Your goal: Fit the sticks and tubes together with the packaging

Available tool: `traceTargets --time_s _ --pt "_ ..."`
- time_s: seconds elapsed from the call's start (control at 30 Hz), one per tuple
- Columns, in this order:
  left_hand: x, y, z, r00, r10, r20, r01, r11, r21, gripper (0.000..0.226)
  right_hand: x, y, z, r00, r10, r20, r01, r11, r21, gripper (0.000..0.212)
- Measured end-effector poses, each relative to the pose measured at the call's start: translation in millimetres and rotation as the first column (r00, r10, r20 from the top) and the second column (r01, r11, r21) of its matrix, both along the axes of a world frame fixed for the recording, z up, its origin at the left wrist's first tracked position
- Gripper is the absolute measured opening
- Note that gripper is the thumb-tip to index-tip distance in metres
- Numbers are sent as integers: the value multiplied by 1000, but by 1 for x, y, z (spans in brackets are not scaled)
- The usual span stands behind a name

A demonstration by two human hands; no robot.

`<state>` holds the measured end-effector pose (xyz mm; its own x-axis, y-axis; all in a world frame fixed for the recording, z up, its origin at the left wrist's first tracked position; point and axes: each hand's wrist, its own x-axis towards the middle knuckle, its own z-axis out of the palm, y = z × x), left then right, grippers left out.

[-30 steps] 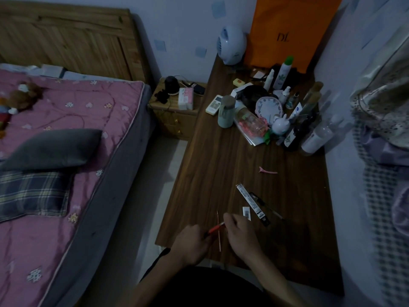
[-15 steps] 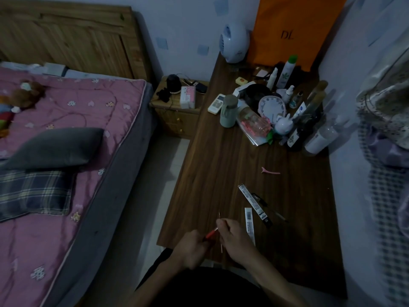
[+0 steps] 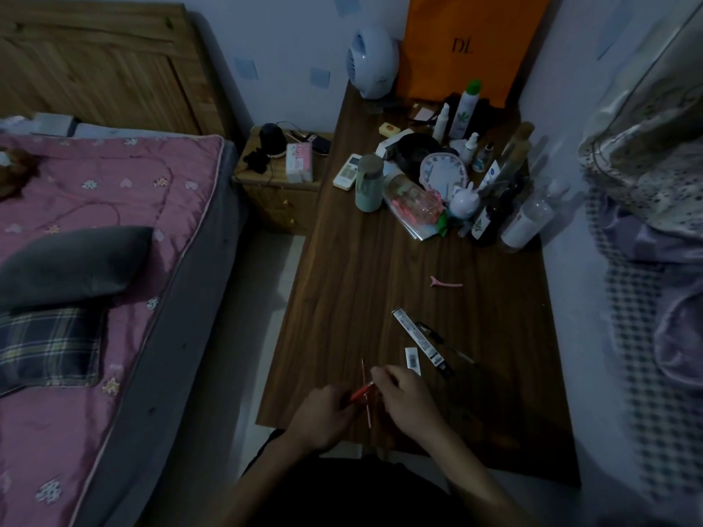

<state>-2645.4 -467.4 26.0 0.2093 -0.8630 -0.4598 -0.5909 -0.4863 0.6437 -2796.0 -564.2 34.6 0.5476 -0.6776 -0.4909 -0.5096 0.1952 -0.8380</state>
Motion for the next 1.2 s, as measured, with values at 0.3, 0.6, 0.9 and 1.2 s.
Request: traceTargets --time_s 0.3,0.6,0.9,1.2 --pt "12 6 -40 990 137 -32 -137 991 10 19 -40 -16 -27 984 -117 -134 114 993 -30 32" --pt "23 -5 -80 952 274 138 -300 928 223 35 -104 -18 -60 878 -290 -381 251 956 -151 15" --pt "23 -11 -98 906 262 333 -340 919 202 27 -133 -13 -82 792 -292 -535 181 951 -251 16" --pt "23 -10 -90 891 260 373 -341 925 169 33 -129 -12 -89 761 -225 -609 61 959 -277 24"
